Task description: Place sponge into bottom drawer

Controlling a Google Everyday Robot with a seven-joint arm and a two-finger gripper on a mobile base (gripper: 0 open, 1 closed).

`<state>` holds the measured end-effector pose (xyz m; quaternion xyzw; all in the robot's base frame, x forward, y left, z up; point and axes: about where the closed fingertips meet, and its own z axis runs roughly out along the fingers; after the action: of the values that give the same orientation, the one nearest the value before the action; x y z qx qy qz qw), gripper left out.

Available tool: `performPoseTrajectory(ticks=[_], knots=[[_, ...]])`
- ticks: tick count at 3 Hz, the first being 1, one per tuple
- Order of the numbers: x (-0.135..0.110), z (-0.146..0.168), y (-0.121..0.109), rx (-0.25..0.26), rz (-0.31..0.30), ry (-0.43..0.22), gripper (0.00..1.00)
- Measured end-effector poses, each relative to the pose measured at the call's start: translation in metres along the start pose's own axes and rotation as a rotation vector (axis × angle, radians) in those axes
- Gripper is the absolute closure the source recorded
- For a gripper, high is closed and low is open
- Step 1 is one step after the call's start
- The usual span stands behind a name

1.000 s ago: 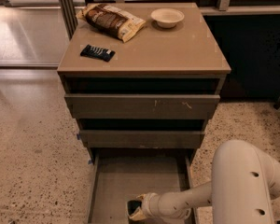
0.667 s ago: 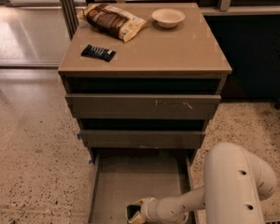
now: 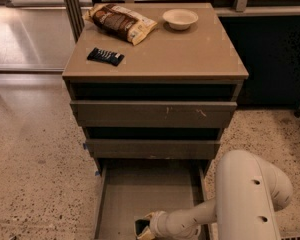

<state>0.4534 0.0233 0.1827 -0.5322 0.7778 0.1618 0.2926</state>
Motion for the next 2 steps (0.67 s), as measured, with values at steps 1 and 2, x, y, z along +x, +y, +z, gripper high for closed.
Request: performPoseTrajectory(ticks=[1, 2], knots=[[-0.004, 0.005, -0.005, 0.001, 0.000, 0.001, 1.00], [-0.007, 0.032, -0.024, 0.010, 0.020, 0.003, 1.00]])
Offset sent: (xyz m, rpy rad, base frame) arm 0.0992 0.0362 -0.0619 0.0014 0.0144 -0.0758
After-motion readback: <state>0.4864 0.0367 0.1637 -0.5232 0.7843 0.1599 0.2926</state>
